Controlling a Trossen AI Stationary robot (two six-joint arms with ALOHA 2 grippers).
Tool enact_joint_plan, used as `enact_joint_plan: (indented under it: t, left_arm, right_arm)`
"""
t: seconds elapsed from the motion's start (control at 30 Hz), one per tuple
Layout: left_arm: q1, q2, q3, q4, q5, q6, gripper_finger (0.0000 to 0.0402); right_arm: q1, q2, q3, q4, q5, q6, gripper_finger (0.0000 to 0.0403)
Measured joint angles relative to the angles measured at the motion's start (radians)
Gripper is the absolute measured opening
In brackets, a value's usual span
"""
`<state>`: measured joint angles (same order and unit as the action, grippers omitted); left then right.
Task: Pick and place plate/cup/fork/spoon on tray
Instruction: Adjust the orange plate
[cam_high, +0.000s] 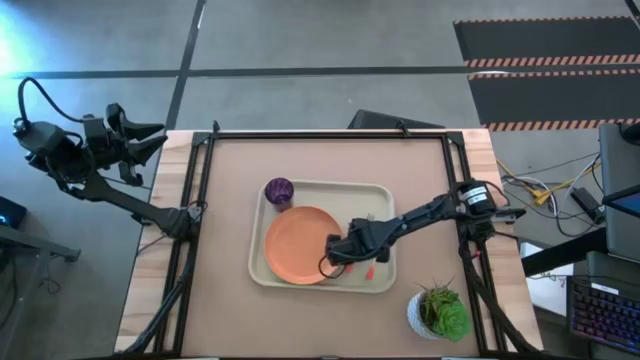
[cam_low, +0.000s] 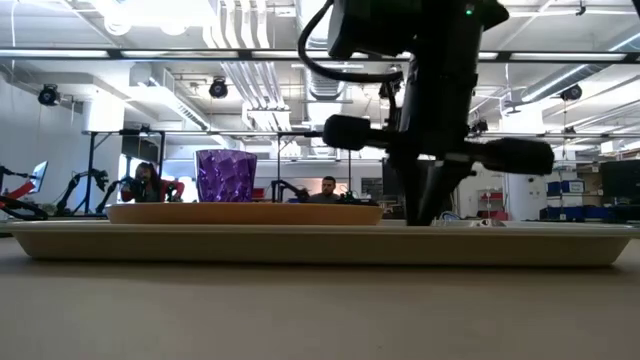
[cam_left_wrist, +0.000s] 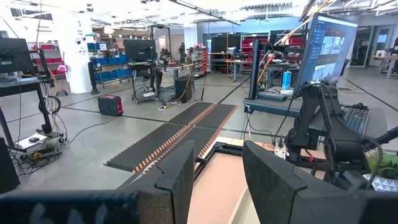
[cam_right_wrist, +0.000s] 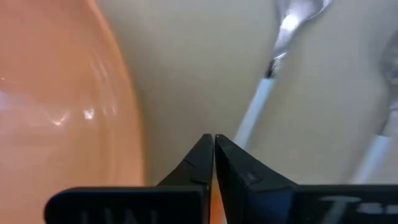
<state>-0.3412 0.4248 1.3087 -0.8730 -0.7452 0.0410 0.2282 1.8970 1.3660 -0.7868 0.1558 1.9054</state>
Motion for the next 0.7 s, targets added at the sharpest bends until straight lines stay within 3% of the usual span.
enact_joint_plan:
  t: [0.37,0.7]
  left_arm:
    - [0.001,-0.001,0.0,0.0,-0.001,0.0,0.012]
    - [0.0,-0.001,0.0,0.001,-0.001,-0.001,0.012]
  right_arm:
    - [0.008,-0.016,0.0,-0.033,-0.014,0.005,0.0008]
    - [0.015,-0.015,0.001,0.156,0.028,-0.009,0.0008]
